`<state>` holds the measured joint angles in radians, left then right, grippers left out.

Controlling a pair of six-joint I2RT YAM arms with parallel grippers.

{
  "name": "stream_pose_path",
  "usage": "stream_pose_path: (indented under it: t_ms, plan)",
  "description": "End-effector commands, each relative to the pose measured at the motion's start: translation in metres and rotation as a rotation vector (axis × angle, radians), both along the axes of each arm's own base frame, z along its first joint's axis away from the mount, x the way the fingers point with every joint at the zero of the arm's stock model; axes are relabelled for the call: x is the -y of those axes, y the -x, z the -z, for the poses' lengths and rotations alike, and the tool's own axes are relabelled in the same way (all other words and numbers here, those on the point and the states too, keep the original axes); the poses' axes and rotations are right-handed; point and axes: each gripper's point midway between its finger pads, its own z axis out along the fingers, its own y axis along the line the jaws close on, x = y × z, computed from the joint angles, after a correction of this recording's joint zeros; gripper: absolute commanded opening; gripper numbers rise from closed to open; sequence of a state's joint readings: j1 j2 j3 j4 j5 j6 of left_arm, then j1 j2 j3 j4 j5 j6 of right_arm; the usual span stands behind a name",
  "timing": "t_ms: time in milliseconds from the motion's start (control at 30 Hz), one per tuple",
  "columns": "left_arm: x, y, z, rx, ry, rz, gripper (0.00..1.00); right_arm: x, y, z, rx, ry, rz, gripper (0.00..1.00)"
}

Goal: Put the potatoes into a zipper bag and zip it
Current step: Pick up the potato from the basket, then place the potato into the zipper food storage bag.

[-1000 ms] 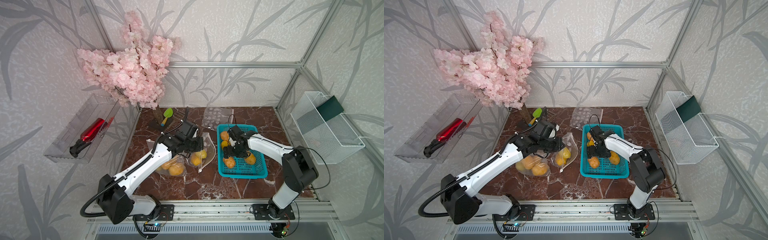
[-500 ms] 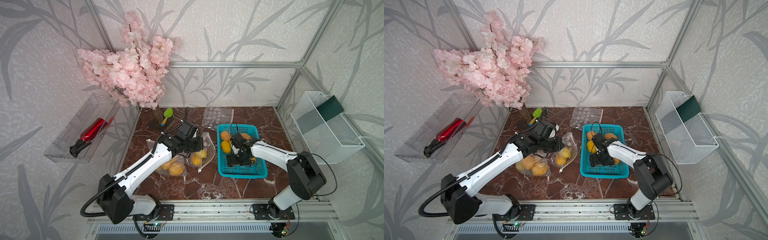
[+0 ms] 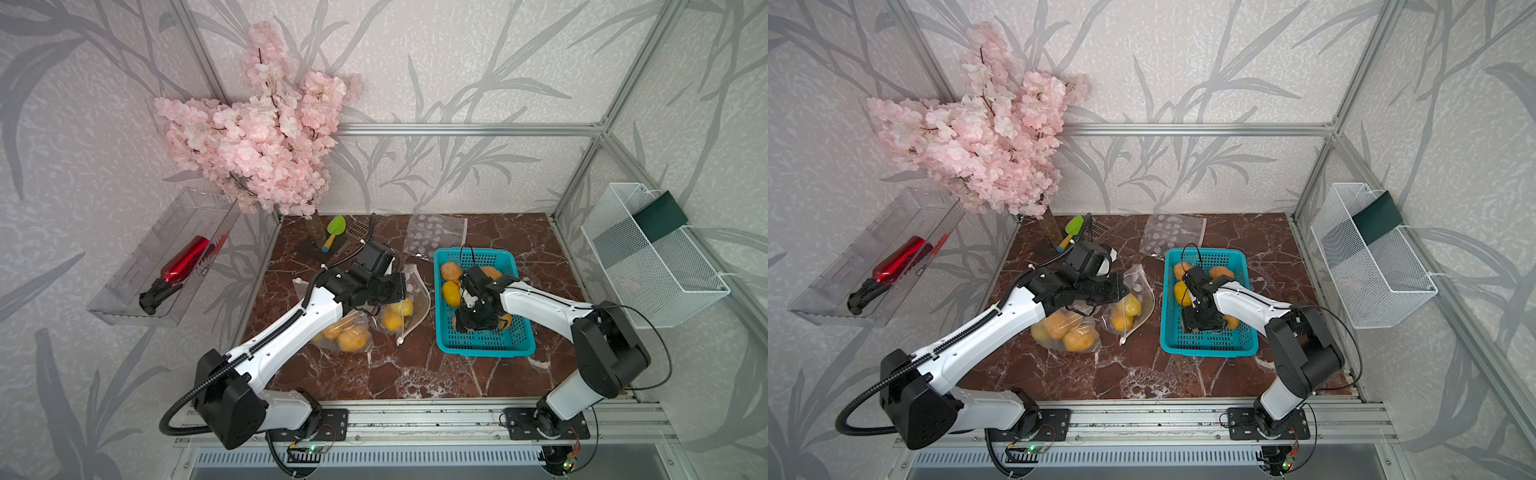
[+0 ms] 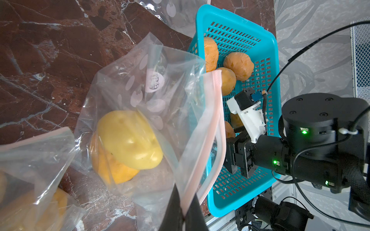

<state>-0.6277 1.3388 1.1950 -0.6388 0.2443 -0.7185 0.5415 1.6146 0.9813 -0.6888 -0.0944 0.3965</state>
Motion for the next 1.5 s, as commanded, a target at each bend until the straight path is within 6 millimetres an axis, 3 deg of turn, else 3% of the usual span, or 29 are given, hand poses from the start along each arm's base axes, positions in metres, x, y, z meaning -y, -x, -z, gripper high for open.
stream_pose_path:
  t_ms: [0,133,267,467,633,833,1100,1400,1467]
  plan:
    - [-0.001,0.003,-0.008,0.016,0.028,0.006,0.00,0.011,-0.003,-0.024,0.069,0.035,0.021,0.44]
    - [0.009,0.006,-0.011,0.019,0.084,0.045,0.00,0.017,-0.005,-0.063,0.225,0.027,0.008,0.43]
    - [0.011,0.007,-0.014,0.035,0.106,0.052,0.00,0.005,0.001,-0.105,0.360,-0.061,-0.038,0.40]
    - [0.010,0.009,-0.021,0.056,0.119,0.055,0.00,-0.051,0.034,-0.174,0.589,-0.294,-0.261,0.40]
    - [0.010,0.010,-0.024,0.059,0.130,0.059,0.00,-0.089,0.059,-0.201,0.690,-0.444,-0.406,0.40]
    - [0.012,0.011,-0.026,0.060,0.144,0.062,0.00,-0.115,0.052,-0.201,0.654,-0.421,-0.460,0.40]
    - [0.017,0.012,-0.025,0.043,0.163,0.075,0.00,-0.142,0.019,-0.171,0.576,-0.268,-0.451,0.36]
    - [0.017,0.012,-0.025,0.040,0.167,0.075,0.00,-0.136,-0.006,-0.131,0.514,-0.071,-0.378,0.34]
    - [0.017,0.012,-0.024,0.038,0.168,0.075,0.00,-0.133,-0.009,-0.128,0.509,-0.039,-0.356,0.38]
